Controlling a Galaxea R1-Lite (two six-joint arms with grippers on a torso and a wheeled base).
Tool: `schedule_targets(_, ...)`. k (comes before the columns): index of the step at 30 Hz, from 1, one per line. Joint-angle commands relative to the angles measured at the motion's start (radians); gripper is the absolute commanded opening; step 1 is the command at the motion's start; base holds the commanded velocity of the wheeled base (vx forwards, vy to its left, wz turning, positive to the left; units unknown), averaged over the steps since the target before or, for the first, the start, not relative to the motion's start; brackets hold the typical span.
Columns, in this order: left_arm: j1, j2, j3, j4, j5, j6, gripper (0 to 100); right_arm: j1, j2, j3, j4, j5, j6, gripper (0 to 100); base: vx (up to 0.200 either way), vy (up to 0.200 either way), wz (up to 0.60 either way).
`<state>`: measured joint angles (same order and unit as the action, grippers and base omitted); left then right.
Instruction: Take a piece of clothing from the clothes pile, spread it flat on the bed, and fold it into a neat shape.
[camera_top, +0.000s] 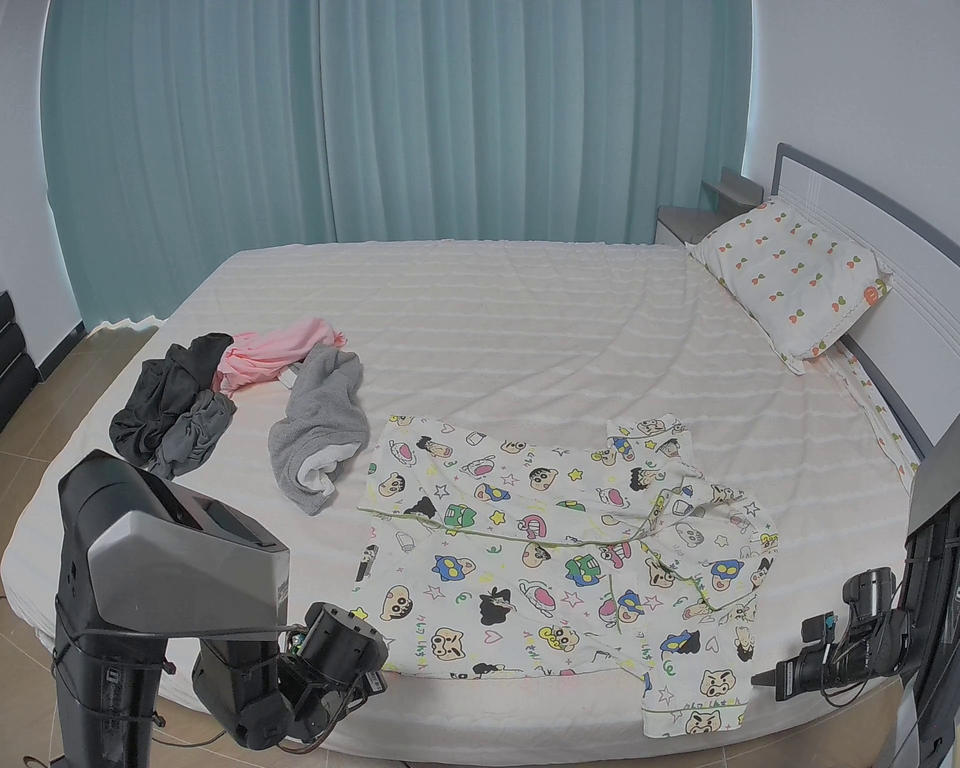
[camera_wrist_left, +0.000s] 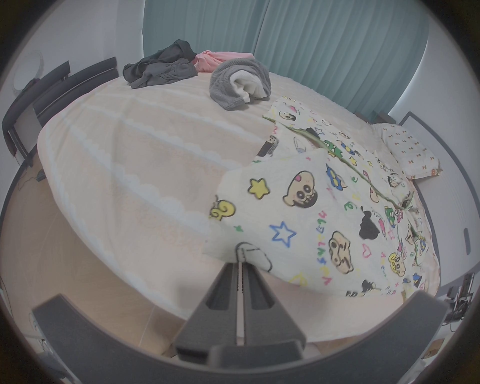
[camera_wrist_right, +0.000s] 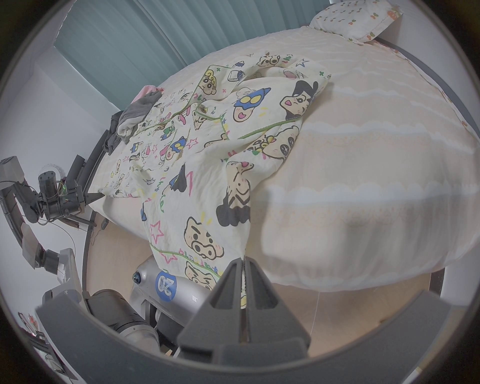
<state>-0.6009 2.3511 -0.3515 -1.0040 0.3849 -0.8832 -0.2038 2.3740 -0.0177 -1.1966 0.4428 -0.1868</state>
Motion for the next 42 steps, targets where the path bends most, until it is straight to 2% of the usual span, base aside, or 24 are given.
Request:
schedule_targets(1, 0.01, -0.038, 0.04, -0.001, 0.0, 0.0, 0, 0.0, -0.019, 0.018, 0.031, 0.001, -0.014, 0, 0.0, 0.0, 0.0)
schedule_targets(13, 0.024, -0.039, 0.066, -0.008, 0.0, 0.01, 0, -0.014, -0.059, 0.018, 0.1, 0.011, -0.033, 0, 0.0, 0.0, 0.0)
schedule_targets(23, 0.026, -0.032, 0.058, -0.045, 0.0, 0.01, 0, 0.014, -0.047, 0.018, 0.04, 0.017, -0.026, 0, 0.0, 0.0, 0.0)
schedule_targets(24, 0.027, -0.032, 0.058, -0.047, 0.0, 0.01, 0, 0.02, -0.044, 0.018, 0.026, 0.019, -0.026, 100, 0.0, 0.0, 0.0)
schedule_targets(33, 0.027, -0.032, 0.062, -0.048, 0.0, 0.012, 0, 0.05, 0.037, 0.016, -0.121, 0.02, -0.026, 100, 0.0, 0.0, 0.0)
schedule_targets(36, 0.027, -0.035, 0.06, -0.048, 0.0, 0.012, 0, 0.107, 0.12, 0.018, -0.232, 0.01, -0.026, 100, 0.0, 0.0, 0.0)
schedule_targets(42, 0.033, -0.036, 0.058, -0.05, 0.0, 0.012, 0, 0.185, 0.154, 0.004, -0.271, -0.001, -0.026, 100, 0.0, 0.0, 0.0)
